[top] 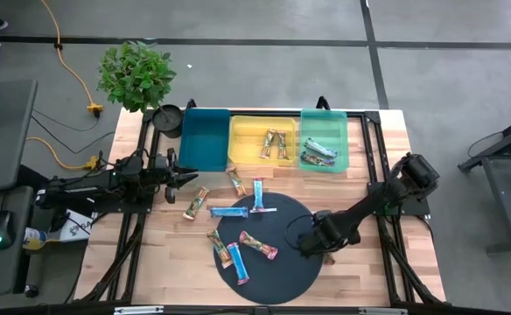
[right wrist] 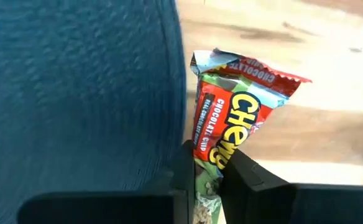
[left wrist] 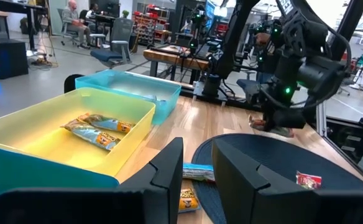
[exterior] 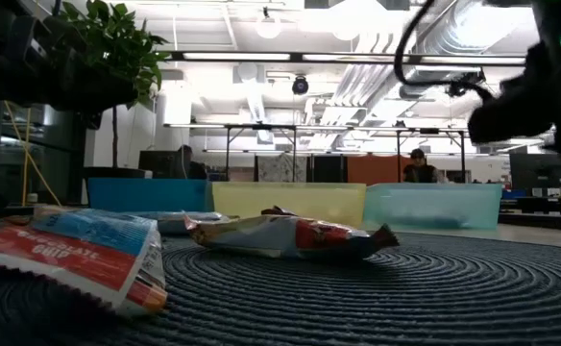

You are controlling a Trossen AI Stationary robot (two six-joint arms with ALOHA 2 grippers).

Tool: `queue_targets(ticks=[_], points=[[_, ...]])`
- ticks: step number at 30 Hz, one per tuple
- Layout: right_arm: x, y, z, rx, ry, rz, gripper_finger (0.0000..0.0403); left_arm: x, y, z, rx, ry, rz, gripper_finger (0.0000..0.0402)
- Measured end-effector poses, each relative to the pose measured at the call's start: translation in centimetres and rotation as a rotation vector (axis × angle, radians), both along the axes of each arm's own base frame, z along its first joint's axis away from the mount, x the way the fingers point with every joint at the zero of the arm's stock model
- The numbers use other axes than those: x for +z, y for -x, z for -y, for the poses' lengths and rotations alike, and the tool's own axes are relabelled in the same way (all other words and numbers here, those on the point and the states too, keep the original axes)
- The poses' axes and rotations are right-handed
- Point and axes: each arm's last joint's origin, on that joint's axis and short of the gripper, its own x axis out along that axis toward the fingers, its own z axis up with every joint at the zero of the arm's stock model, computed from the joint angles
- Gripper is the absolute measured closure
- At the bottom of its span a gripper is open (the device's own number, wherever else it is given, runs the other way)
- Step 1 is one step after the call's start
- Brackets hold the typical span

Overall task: Pick and place Granola Bars by type
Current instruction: Put the red granola bar into the blue bin

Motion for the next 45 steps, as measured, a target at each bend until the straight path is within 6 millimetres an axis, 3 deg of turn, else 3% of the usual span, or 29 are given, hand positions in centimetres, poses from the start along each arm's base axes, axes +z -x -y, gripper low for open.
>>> queue_targets(ticks=[10,16,25,31,38,45], points=[[3.8,0.7,0.8,0.025,0.013,0.161,0.0363,0.1,0.0,0.0,0.001,-0.001,0.008,0.0319],[7.1,0.8,2.8,0.059,0.112,0.379,0.0371,1.2,0.1,-0.1,0.033,-0.016,0.124,0.0319],[13.1,-0.1,6.8,0.190,0.461,0.837,0.0365,1.3,0.1,-0.1,0.042,0.123,0.159,0.0319],[16.6,-1.0,9.4,0.332,0.694,1.020,0.0367,2.2,0.3,-0.1,0.025,0.222,0.231,0.0319],[18.4,-2.4,12.3,0.509,0.782,1.129,0.0366,6.5,-0.4,-0.2,0.042,0.061,0.190,0.0319],[19.2,-3.1,15.0,0.625,0.823,1.195,0.0370,12.6,-5.0,-0.8,0.015,-0.040,0.079,0.0319]])
